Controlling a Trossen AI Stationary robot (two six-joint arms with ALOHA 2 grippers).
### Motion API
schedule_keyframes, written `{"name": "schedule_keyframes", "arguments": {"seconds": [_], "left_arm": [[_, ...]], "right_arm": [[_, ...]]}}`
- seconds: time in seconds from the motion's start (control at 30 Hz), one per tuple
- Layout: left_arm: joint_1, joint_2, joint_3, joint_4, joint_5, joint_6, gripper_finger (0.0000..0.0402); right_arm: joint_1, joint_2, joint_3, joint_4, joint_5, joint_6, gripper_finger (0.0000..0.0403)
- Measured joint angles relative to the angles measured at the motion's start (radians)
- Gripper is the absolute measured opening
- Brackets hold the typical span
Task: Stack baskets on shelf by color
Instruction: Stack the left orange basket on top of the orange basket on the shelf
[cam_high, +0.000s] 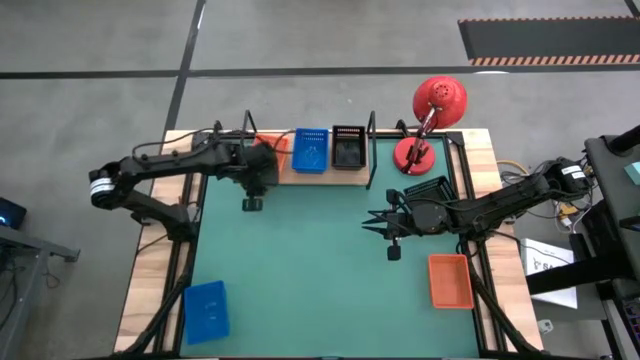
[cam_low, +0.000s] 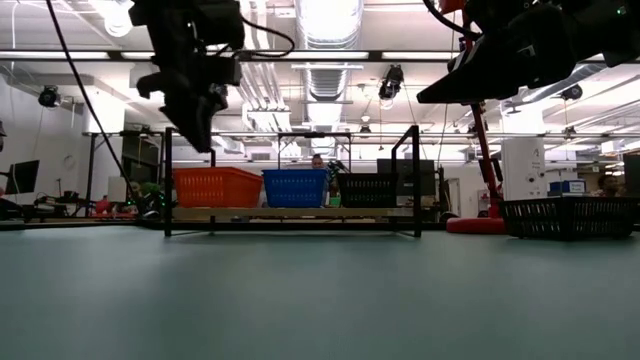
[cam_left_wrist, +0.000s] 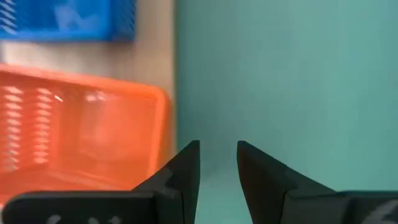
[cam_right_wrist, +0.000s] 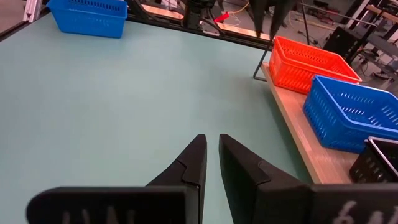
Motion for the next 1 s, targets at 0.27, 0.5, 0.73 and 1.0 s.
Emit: {"name": "schedule_keyframes", "arguments": {"seconds": [0.27, 0.5, 0.73, 1.0], "left_arm": [[-0.002, 0.056, -0.048, 0.116, -0.080, -0.028, 0.0020], [-0.002, 0.145, -0.034, 0.178, -0.148, -0.056, 0.0002], [-0.001, 0.198, -0.021, 0.288, -0.210, -0.084, 0.0001], [-0.027, 0.153, -0.022, 0.292, -0.255, -0.173, 0.0001]], "right_arm": [[0.000, 0.000, 0.000, 0.000, 0.000, -0.007, 0.0035], [0.000, 0.000, 0.000, -0.001, 0.000, -0.008, 0.0035], [0.000, 0.000, 0.000, -0.009, 0.000, -0.006, 0.0035], [0.000, 0.000, 0.000, -0.021, 0.000, 0.008, 0.0035]]}}
